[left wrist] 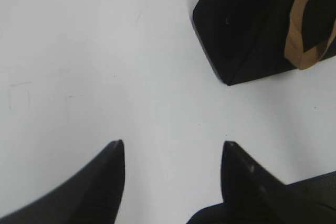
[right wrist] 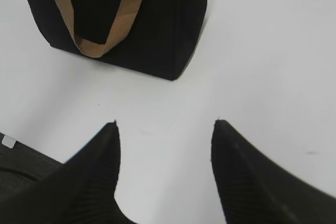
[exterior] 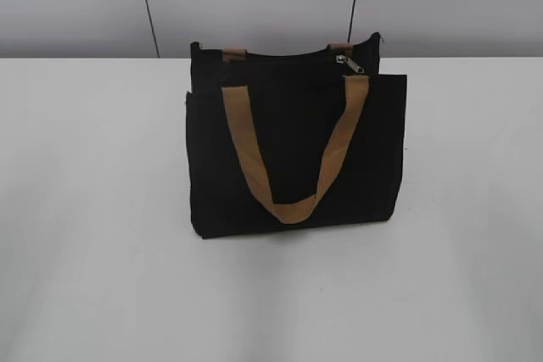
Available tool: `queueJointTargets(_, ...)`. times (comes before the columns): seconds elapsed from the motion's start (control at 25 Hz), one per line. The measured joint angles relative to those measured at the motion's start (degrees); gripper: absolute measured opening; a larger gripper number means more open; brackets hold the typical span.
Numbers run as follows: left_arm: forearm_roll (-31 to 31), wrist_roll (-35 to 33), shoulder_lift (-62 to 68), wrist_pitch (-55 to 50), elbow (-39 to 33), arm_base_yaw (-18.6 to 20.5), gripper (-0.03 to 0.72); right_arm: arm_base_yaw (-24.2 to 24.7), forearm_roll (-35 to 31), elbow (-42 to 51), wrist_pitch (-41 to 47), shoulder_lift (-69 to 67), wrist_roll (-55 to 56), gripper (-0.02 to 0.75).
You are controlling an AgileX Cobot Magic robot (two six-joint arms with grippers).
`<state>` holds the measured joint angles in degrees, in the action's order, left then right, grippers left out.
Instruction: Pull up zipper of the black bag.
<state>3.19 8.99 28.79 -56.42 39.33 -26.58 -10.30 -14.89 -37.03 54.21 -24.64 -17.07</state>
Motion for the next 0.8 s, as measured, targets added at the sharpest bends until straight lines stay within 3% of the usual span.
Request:
queueJointTargets(0.48,-0.22,-3.20,-16.71,-10.46,0.00,0.00,0.440,0.00,4.43,2.51,13.20,18.33,7.52,0.434)
queueJointTargets(0.8,-0.69,-4.72,-19.75,-10.68,-3.78,0.00,0.440,0.00,9.44,4.16,14.52,22.47,11.15,0.434)
